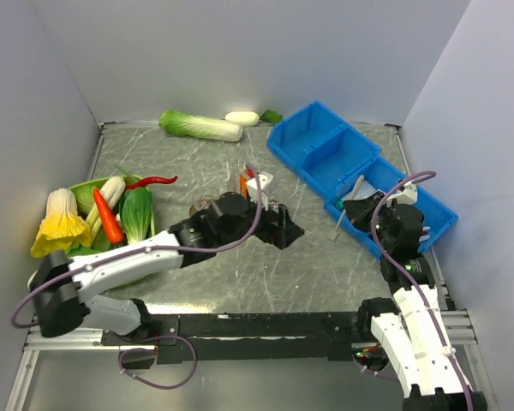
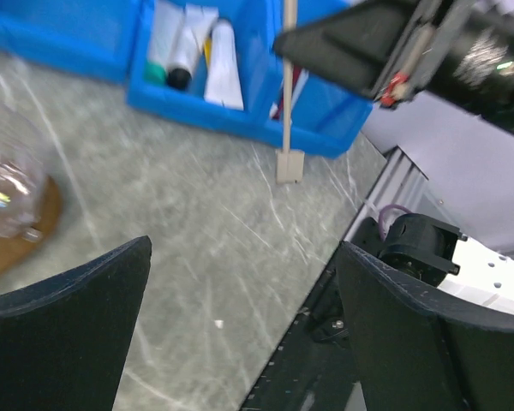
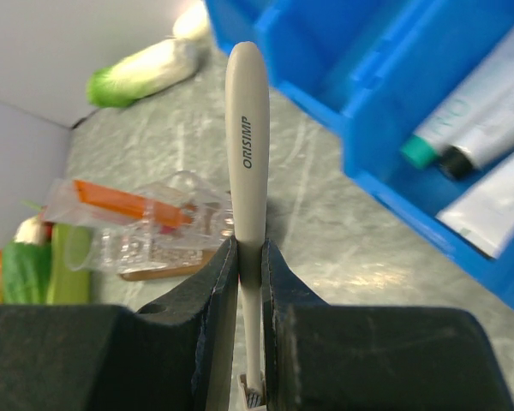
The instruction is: Prepare toiletry sets of a toothbrush and toothpaste on the tray
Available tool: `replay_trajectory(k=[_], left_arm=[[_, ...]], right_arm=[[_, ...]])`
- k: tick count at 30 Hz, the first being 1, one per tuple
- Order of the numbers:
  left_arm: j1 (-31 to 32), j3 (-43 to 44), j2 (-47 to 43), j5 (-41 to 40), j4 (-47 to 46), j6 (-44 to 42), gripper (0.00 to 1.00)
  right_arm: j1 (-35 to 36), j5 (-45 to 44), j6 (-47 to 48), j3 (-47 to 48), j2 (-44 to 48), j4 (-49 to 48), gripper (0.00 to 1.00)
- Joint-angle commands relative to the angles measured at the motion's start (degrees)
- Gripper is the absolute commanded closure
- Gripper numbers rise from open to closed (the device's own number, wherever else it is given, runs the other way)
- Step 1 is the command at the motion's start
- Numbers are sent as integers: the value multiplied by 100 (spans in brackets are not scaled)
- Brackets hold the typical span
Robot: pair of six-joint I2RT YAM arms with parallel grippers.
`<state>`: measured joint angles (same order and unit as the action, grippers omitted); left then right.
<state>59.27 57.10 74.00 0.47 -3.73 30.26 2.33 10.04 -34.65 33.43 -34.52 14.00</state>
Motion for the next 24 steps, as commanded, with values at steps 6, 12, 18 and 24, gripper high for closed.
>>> replay_trajectory(k=[6,12,18,24], left_arm=[[313,389,1081,621,-1025,1148,7],[594,723,1696,700,-1218,1228,8],[876,1215,2145,490,-1086,1105,8],[964,1855,2505,-512,-33,894,9]], right_arm=[[216,165,-252,-12,138,-539,100],[233,199,-217,-117,534,-328,100],[224,279,-235,-232,736,-249,100],[224,393,-226,-214,763,-258,100]])
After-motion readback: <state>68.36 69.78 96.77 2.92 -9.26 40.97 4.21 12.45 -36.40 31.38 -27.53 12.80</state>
